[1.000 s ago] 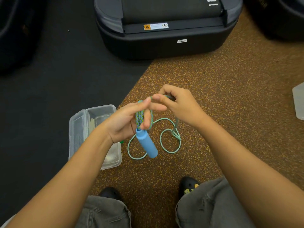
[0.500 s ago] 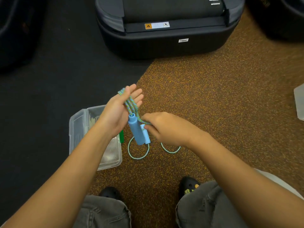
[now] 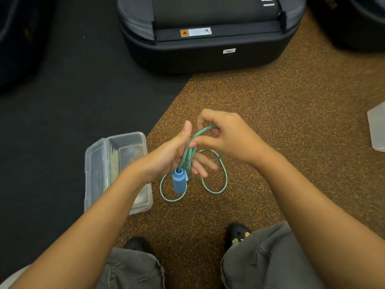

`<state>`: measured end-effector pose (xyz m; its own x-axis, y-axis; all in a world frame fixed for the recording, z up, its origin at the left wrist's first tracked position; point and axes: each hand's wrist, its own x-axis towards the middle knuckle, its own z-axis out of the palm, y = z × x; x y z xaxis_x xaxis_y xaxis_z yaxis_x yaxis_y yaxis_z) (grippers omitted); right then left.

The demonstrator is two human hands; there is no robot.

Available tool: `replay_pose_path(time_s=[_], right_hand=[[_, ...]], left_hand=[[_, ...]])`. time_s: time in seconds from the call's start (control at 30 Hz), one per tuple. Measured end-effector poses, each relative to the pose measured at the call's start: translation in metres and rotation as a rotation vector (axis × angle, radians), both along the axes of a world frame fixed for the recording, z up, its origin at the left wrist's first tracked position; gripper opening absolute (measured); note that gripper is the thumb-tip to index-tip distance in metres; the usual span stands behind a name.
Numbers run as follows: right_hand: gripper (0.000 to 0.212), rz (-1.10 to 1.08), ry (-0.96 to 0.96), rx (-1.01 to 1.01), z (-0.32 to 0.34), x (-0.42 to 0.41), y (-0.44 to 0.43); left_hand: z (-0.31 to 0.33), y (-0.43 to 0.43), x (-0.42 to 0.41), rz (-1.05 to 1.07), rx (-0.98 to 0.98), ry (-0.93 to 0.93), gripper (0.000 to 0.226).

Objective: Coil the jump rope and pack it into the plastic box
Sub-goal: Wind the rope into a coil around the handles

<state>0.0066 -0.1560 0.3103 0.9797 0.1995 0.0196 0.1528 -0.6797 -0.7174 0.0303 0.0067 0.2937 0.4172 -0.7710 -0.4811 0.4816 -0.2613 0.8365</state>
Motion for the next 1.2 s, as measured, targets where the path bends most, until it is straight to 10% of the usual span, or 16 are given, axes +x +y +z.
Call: replay_pose_path(time_s=[0.23,0.63,1.2], right_hand=[[0.034,-0.135,0.071,0.037,-0.005,0.006,-0.009],[0.023,0.304,0.428,-0.405,-0.012,-0.013,0.029],[0.029,0.064,0.061,-0.172,0.009,-0.002,-0.003]], left_hand=[[0.004,0.007,0.005,0.078,-0.245,0.148,0.068],[0.010,0.011,0.015,0.549,-0.401,0.276,0.061],[0.005,-0.003,0.000,-0.010,0.028,0.013,0.075]])
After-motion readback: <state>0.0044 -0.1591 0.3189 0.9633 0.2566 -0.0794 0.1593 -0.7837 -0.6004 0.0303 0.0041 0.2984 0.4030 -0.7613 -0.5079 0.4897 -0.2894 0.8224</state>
